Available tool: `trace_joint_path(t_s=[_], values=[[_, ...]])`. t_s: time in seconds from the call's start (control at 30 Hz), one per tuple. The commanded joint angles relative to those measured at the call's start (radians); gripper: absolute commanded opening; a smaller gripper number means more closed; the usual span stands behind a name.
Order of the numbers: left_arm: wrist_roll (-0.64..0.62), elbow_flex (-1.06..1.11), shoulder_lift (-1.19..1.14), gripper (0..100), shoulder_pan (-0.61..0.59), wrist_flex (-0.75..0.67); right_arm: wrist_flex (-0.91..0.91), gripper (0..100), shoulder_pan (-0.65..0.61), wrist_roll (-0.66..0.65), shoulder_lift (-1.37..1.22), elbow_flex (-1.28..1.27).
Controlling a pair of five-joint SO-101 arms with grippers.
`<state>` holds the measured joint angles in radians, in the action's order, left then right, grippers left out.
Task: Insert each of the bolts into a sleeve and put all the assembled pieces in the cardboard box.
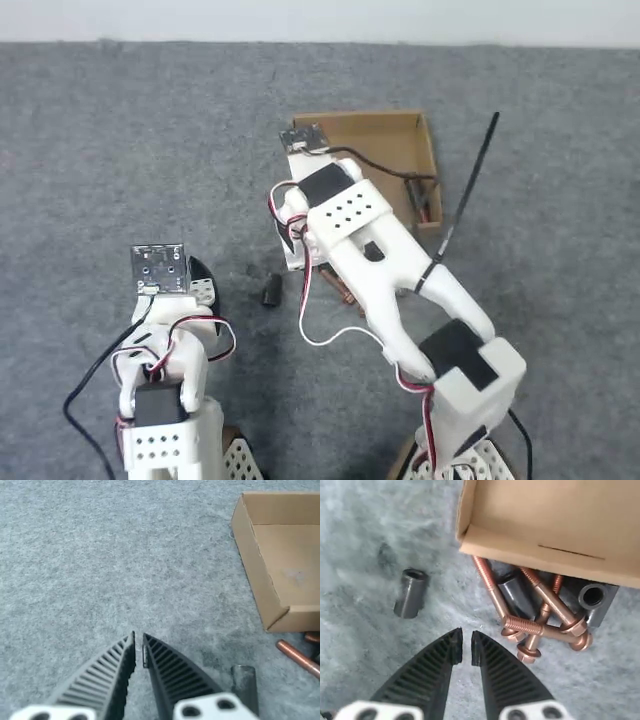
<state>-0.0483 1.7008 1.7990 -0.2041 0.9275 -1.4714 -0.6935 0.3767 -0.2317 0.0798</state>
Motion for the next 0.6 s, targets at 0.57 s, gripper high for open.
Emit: trace_joint_path(t_s=[0.57], values=[[0.002, -0.015, -0.006, 3, 0.037, -0.048, 0.194, 6.4, -0.101, 0.181, 0.077, -0.201]])
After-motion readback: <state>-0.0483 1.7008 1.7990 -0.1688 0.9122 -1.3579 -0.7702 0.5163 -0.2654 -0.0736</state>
